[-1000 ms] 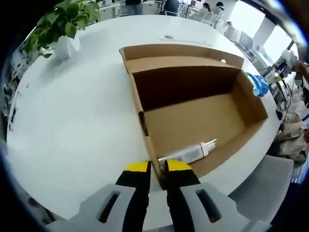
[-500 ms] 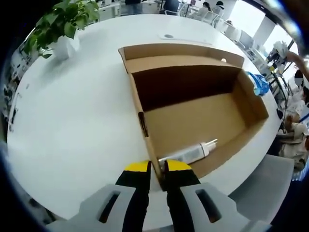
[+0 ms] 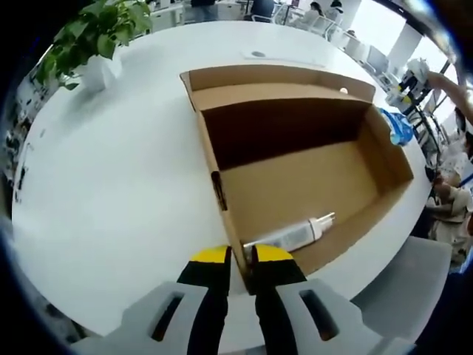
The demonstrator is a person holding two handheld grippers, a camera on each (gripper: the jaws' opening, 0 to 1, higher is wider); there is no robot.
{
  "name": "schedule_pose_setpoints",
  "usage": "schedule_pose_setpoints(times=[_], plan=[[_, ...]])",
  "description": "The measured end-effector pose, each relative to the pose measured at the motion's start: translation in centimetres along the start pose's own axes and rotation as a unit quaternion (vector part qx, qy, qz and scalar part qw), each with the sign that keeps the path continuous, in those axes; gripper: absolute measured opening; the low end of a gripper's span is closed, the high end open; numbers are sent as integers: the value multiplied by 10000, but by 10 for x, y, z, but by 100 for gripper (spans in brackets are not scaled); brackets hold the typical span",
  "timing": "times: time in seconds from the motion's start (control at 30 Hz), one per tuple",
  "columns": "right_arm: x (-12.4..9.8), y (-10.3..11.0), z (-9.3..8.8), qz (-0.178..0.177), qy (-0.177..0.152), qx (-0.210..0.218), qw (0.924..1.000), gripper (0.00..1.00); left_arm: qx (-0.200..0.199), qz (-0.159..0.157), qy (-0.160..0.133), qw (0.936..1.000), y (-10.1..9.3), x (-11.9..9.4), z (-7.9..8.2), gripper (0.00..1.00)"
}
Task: Operate the shoe box by opening the lid, removing the specified soft item, and placing it in the target area until the item is outside and the box remains undamaged.
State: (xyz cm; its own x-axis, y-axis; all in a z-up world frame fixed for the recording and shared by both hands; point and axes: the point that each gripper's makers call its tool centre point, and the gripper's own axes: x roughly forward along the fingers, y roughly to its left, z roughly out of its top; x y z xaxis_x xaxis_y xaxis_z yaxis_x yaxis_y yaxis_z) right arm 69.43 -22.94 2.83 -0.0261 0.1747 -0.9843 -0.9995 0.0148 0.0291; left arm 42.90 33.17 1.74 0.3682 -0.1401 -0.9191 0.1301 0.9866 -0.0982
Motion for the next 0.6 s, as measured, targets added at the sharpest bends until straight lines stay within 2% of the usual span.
schedule_pose_setpoints(times=[0.4,0.6], plan=[[17,1,2,157,-55,6,9999,17,53,31,55,10000,2,0,-1,9],[27,4,-1,181,39,-58,9998,17,68,46,54,10000,1,1,-1,9]])
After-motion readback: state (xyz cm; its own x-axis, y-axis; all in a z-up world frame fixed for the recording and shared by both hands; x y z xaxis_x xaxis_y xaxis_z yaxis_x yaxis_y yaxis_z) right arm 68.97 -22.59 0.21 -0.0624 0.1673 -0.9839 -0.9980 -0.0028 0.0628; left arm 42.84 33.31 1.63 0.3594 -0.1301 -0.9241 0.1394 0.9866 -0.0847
